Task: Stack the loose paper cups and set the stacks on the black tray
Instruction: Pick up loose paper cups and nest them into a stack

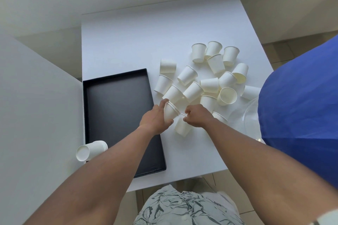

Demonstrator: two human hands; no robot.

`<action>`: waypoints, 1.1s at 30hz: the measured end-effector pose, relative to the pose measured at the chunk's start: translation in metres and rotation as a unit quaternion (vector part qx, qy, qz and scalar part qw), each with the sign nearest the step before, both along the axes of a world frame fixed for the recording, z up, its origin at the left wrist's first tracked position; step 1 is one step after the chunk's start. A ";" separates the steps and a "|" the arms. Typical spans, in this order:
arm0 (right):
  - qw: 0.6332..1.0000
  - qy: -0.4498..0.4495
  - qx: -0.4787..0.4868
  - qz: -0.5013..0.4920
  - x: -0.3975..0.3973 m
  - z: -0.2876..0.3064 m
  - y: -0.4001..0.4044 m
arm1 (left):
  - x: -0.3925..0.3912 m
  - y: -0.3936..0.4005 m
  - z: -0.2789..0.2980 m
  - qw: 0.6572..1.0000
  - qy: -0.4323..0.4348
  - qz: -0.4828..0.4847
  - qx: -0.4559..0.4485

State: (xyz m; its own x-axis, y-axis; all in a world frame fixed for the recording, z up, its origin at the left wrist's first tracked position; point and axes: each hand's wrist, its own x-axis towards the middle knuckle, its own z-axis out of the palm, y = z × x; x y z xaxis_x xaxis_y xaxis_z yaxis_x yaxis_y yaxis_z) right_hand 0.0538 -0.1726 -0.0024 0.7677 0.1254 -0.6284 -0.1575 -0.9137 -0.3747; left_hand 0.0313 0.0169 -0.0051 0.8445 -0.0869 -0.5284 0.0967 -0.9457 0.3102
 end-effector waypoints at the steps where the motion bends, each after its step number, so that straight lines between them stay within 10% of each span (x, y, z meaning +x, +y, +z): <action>1: 1.000 0.000 0.000 0.000 0.000 -0.001 0.001 | -0.001 0.001 0.000 1.000 0.002 0.002 0.001; 22: 0.947 -0.169 0.140 -0.235 0.027 0.020 0.003 | -0.006 0.016 -0.001 0.998 -0.002 0.058 -0.019; 33: 0.923 -0.092 0.271 -0.257 0.028 0.022 0.030 | 0.000 0.021 0.006 0.997 -0.019 0.067 -0.044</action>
State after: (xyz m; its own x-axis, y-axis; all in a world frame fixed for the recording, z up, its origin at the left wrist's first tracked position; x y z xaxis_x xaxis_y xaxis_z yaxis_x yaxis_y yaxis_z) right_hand 0.0814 -0.1423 0.0198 0.9009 -0.0274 -0.4331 -0.4059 -0.4063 -0.8186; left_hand 0.0312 0.0382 0.0009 0.8711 -0.0162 -0.4909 0.2068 -0.8944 0.3965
